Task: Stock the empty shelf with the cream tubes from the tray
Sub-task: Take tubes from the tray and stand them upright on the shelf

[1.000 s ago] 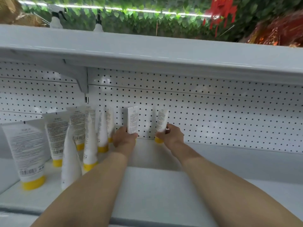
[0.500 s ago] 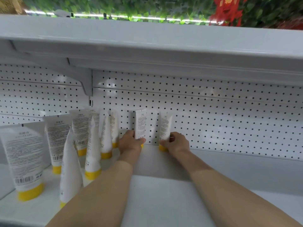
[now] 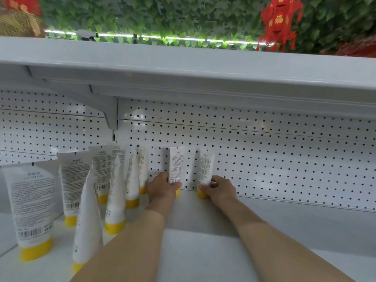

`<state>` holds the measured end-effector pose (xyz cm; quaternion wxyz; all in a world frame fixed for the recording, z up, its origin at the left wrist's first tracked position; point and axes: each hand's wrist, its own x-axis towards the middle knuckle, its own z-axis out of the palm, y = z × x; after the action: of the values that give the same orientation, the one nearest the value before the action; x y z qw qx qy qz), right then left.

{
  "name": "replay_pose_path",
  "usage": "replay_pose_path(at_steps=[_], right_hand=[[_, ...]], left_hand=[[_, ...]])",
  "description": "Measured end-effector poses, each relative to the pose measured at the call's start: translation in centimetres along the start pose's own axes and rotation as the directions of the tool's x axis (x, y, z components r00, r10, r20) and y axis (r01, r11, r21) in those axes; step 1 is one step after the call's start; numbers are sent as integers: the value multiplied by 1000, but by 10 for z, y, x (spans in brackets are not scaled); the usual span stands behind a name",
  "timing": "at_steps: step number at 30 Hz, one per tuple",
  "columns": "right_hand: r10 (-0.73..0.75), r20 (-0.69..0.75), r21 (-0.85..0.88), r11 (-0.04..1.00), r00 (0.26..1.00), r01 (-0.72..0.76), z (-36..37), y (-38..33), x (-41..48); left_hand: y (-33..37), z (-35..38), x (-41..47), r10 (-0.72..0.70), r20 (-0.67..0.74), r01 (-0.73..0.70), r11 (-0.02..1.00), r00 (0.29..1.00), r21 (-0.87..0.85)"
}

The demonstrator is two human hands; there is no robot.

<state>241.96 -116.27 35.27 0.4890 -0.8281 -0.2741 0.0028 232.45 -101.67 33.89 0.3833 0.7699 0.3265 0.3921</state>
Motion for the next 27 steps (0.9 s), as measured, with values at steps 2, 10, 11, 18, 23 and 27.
replay_pose_path(at_steps=[2, 10, 11, 18, 23, 27], right_hand=[[-4, 0, -3, 1000, 1000, 4, 0, 0, 0], [8, -1, 28, 1000, 1000, -8, 0, 1, 0], [7, -1, 24, 1000, 1000, -7, 0, 1, -1], [5, -2, 12, 1000, 1000, -5, 1, 1, 0], [10, 0, 27, 1000, 1000, -10, 1, 1, -1], [6, 9, 19, 1000, 1000, -7, 0, 1, -1]], left_hand=[[-1, 0, 0, -1, 4, 1, 1000, 1000, -4], [-3, 2, 1, -4, 16, 4, 1000, 1000, -12], [-3, 2, 1, -7, 15, 7, 1000, 1000, -12], [-3, 2, 1, 3, 13, -3, 1000, 1000, -18], [-4, 3, 2, -27, -16, 26, 997, 1000, -75], [-4, 3, 2, -25, -20, 23, 998, 999, -63]])
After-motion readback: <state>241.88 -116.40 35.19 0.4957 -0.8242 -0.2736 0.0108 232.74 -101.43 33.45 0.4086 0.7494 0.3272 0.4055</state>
